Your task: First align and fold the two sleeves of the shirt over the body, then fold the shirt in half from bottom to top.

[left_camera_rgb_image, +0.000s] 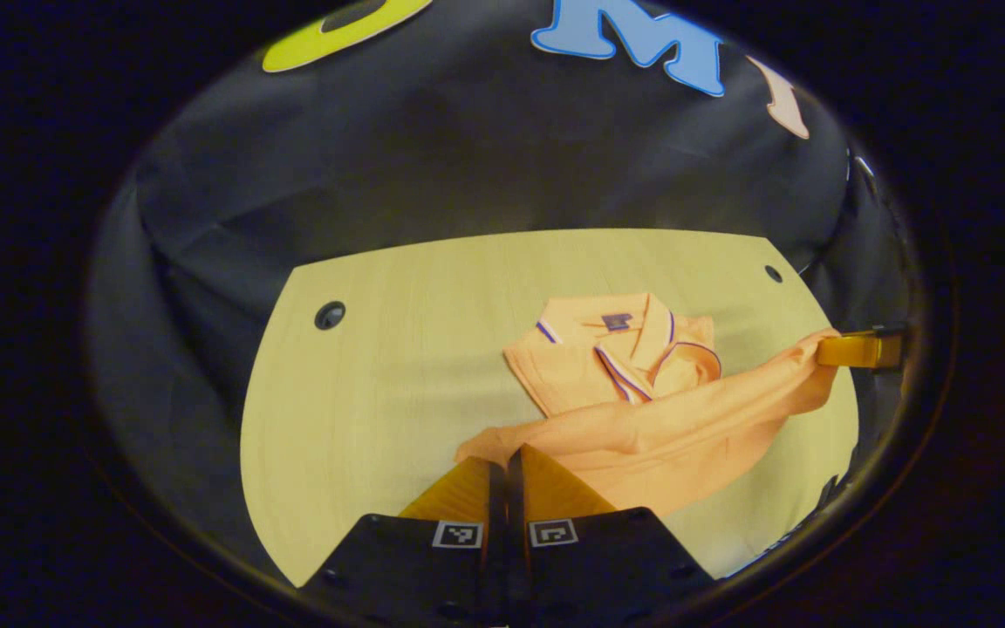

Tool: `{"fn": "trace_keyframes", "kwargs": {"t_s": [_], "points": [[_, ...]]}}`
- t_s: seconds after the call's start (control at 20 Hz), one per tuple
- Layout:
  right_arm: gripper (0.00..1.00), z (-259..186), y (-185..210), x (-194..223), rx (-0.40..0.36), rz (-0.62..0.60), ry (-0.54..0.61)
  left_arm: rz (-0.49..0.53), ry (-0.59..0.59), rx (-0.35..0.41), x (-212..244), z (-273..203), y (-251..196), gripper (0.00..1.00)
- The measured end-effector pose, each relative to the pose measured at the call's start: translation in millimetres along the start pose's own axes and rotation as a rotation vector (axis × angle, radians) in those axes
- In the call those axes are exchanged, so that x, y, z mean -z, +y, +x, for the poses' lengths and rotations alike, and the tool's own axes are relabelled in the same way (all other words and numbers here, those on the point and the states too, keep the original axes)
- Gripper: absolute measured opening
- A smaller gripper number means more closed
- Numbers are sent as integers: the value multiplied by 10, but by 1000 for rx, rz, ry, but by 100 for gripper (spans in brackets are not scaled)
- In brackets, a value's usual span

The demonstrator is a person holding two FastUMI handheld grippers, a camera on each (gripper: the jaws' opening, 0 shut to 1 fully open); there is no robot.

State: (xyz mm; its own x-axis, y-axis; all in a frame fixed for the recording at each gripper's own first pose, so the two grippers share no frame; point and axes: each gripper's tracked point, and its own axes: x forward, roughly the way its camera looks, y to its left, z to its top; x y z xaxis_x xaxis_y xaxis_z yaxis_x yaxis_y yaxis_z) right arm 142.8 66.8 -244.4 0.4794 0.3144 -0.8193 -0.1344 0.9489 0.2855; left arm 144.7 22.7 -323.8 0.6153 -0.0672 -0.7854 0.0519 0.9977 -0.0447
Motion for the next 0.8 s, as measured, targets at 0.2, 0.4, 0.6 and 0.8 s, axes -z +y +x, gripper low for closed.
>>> {"fn": "trace_keyframes", "kwargs": {"t_s": [0.2,0.4,0.6,0.8], "points": [[0,193,-4,-374,10,5,-53,-3,-33,-16,-280,256,40,8],[0,498,-62,-598,35,4,-98,-23,-85,-31,-509,643,39,5],[0,866,-100,-737,50,5,-141,-26,-137,-51,-690,1019,60,5],[0,1176,-186,-865,75,8,-201,-76,-212,-62,-905,1267,64,5]]}}
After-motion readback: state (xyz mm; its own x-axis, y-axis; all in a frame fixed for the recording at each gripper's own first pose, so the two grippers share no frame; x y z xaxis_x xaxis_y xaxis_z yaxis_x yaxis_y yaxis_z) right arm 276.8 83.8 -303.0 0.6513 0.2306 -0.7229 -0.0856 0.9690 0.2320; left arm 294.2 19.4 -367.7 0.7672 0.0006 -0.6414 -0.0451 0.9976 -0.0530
